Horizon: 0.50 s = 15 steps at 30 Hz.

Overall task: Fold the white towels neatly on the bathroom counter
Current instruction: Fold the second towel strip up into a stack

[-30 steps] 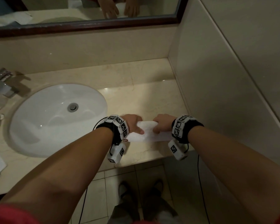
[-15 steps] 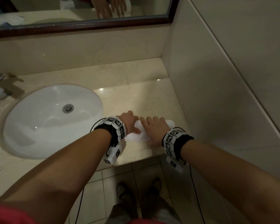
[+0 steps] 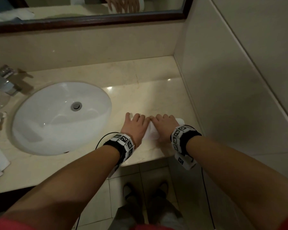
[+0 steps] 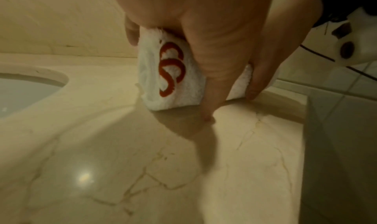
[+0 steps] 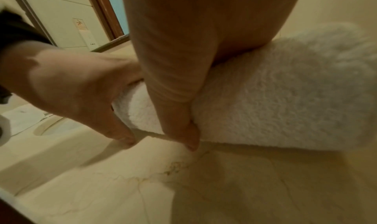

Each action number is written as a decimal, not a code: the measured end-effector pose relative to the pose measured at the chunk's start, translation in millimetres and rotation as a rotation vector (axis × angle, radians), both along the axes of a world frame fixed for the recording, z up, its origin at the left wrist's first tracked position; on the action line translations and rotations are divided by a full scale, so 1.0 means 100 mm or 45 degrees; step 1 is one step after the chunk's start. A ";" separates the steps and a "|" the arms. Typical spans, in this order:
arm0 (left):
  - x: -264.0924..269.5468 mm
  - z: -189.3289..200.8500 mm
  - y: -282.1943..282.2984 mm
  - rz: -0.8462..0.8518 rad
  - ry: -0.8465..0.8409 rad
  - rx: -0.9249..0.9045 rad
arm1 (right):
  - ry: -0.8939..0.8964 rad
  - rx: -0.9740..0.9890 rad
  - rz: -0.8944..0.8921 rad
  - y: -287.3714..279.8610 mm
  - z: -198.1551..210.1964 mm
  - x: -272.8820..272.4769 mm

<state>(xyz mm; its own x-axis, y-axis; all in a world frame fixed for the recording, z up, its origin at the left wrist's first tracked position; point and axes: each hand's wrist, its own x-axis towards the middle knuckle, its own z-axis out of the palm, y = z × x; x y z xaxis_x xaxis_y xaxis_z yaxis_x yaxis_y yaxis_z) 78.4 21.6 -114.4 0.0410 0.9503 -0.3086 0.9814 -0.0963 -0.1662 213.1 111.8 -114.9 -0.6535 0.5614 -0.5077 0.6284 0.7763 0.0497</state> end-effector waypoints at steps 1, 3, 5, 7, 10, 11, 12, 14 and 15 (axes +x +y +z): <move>0.02 -0.01 0.00 0.009 0.012 0.000 | 0.005 0.003 -0.001 0.00 -0.01 0.00; 0.06 -0.02 0.03 0.035 0.014 0.001 | 0.010 0.013 -0.009 0.01 -0.02 0.01; 0.09 -0.01 0.06 0.057 0.019 -0.010 | 0.022 0.014 -0.011 0.02 -0.02 0.02; 0.12 -0.01 0.07 0.071 0.020 -0.006 | 0.045 -0.005 -0.025 0.02 -0.02 0.03; 0.12 0.03 0.08 0.076 -0.011 -0.002 | 0.055 -0.078 -0.068 0.02 0.03 0.04; 0.11 0.06 0.08 0.075 -0.028 -0.007 | 0.055 -0.106 -0.079 0.01 0.05 0.05; 0.11 0.10 0.08 0.072 -0.048 -0.008 | 0.061 -0.131 -0.085 0.00 0.09 0.06; 0.10 0.19 0.09 0.064 -0.088 -0.019 | 0.079 -0.180 -0.103 -0.02 0.17 0.08; 0.09 0.25 0.09 0.073 -0.106 -0.029 | 0.095 -0.192 -0.112 -0.03 0.22 0.09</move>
<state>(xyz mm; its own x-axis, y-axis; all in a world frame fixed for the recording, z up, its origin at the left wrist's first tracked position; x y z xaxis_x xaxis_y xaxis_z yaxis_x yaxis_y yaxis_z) 87.4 30.7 -89.7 0.0133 0.9447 -0.3277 0.9957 -0.0424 -0.0819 222.3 108.4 -93.0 -0.6442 0.5394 -0.5423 0.6917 0.7134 -0.1121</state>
